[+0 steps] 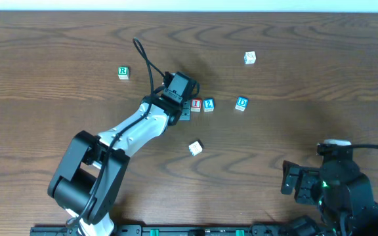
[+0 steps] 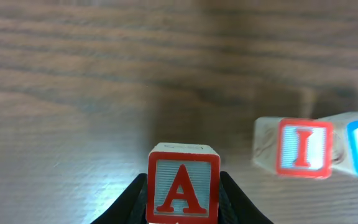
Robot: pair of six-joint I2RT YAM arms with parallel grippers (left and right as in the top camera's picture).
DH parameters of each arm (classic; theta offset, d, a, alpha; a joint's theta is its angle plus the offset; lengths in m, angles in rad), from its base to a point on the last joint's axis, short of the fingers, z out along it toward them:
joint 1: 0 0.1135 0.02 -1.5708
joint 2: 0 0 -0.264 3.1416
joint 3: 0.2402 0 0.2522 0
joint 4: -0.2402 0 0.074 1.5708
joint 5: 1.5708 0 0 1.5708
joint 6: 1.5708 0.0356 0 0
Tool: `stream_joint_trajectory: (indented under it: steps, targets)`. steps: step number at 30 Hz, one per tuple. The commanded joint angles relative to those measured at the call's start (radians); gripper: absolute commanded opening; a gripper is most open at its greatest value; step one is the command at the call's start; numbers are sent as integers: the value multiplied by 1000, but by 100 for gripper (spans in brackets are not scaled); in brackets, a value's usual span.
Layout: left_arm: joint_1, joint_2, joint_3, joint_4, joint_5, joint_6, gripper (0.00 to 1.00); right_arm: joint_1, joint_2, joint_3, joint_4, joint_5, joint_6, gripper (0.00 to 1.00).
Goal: Spell out Ai2
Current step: 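Carry the 'A' block and lower it left of the 'I' block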
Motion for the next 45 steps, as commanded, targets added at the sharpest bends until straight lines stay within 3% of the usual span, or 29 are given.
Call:
stream_joint_trajectory:
  steps: [1,33,39,41,45]
  targets:
    - [1,25,8,38,50,10,5,-19,-4,-2,2,1,15,99]
    - [1,76,8,115,53,10,6,-19,-4,-2,2,1,15,99]
    - [1,76,8,122,54,10,16,-19,-4,-2,2,1,15,99]
    - [1,76,8,123,54,10,26,-19,-4,-2,2,1,15,99]
    - [1,76,8,126,54,10,30,-19,-4,-2,2,1,15,99]
